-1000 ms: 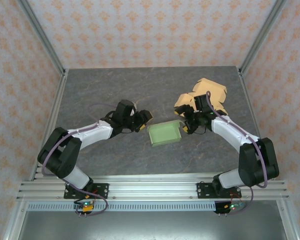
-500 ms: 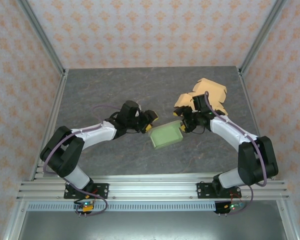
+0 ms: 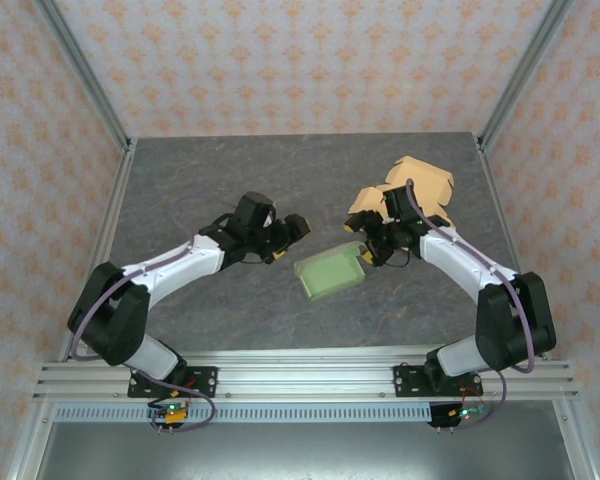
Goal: Fold the paper box
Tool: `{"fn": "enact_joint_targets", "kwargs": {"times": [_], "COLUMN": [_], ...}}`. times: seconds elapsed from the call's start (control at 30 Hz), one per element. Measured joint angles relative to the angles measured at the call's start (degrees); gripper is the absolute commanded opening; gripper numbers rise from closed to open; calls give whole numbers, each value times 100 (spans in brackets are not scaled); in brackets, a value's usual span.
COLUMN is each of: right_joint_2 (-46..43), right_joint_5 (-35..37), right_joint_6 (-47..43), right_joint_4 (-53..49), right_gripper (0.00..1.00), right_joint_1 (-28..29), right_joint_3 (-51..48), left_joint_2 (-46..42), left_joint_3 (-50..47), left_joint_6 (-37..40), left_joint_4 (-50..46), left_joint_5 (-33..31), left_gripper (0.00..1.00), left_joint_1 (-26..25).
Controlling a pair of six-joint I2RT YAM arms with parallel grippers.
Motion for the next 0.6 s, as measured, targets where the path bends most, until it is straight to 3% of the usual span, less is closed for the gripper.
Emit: {"fn": "enact_joint_targets", "kwargs": {"times": [0.1, 0.27, 0.43, 0.6], "right_joint_2": [76, 151, 155, 155], "right_joint_5": [-22, -144, -223, -251], "right_joint_6": [-149, -151, -149, -127], "right_joint_4": [-81, -96, -90, -50], "right_gripper": [80, 79, 75, 73], "right_joint_1": [0, 0, 0, 11], "right_joint_3": [76, 76, 76, 74], "left_joint_2": [-188, -232, -232, -232], "left_joint_3": [-160, -667, -483, -284], "left_joint_6": [35, -723, -1172, -1403], "left_joint_4": [-98, 168, 267, 522], "left_joint_5": [24, 111, 129, 151], "left_gripper": [89, 90, 77, 71], "left_joint_1": [-24, -284, -562, -597]}}
